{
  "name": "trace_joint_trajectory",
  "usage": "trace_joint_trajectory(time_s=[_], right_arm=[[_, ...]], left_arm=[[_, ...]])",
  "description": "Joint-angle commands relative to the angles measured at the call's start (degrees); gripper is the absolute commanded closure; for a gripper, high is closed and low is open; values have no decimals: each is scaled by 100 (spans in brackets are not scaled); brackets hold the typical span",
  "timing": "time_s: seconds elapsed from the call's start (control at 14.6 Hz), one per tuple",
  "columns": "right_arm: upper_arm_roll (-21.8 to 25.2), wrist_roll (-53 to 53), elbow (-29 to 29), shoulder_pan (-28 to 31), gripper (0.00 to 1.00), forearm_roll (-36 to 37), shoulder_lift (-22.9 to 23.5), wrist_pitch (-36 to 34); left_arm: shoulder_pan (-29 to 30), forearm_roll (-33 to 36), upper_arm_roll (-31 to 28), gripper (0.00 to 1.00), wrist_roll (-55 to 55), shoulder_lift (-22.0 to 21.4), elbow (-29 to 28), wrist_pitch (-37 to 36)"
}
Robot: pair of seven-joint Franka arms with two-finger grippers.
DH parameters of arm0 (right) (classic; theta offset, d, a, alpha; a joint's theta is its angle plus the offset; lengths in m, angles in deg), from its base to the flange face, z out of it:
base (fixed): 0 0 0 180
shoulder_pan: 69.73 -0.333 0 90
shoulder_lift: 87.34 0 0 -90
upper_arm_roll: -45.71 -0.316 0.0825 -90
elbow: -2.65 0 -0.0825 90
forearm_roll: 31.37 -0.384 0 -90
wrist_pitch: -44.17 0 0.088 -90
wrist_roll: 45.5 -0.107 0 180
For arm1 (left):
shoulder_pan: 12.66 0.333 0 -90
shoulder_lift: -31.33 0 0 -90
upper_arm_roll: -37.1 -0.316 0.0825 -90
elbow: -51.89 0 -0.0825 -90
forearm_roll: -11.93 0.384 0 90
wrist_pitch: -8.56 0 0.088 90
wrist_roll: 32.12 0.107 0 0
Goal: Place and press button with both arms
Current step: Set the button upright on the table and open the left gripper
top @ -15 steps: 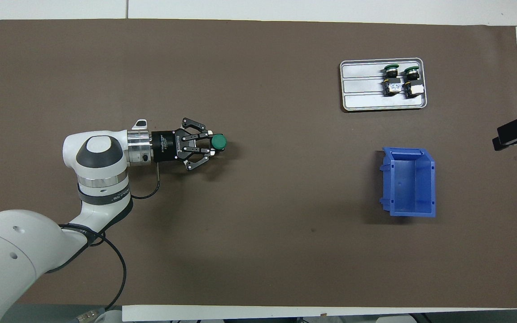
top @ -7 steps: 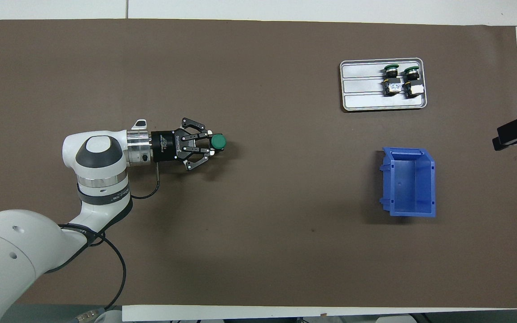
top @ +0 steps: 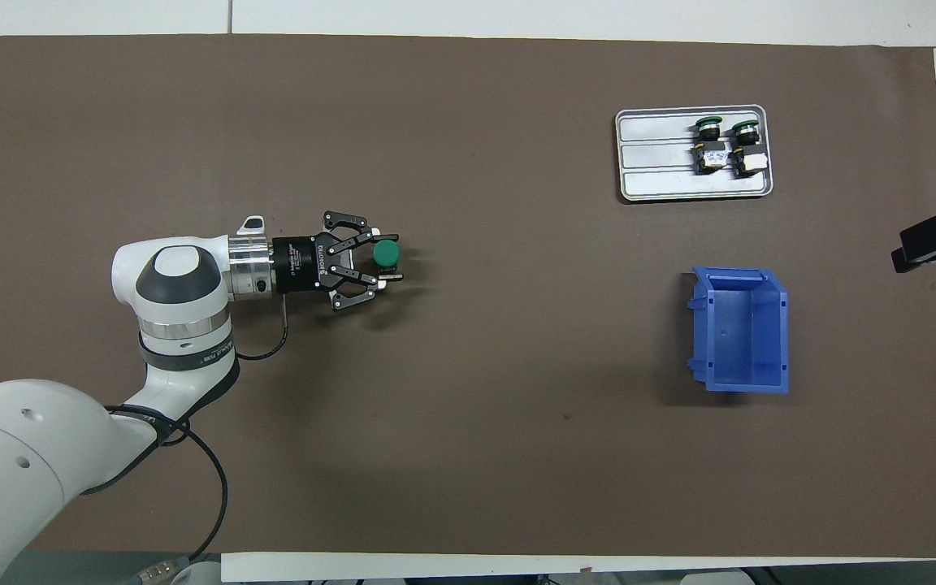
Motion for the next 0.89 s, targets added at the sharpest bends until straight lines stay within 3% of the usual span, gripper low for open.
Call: trace_joint_trajectory(time_s=[0.0,0.62,0.82], right_arm=[[-21,47,-144,33,0,-21,-130,60],[-21,47,-144,33,0,-21,-121,60],[-21,47,-144,33,0,-21,-130,60]], left_arm=[[20,-134,-38,0,94,-172,-188,-58],[187,-11,-73,0,-108,-603,-347,-207],[293,707,-82,0,-607,-831,-303,-234]])
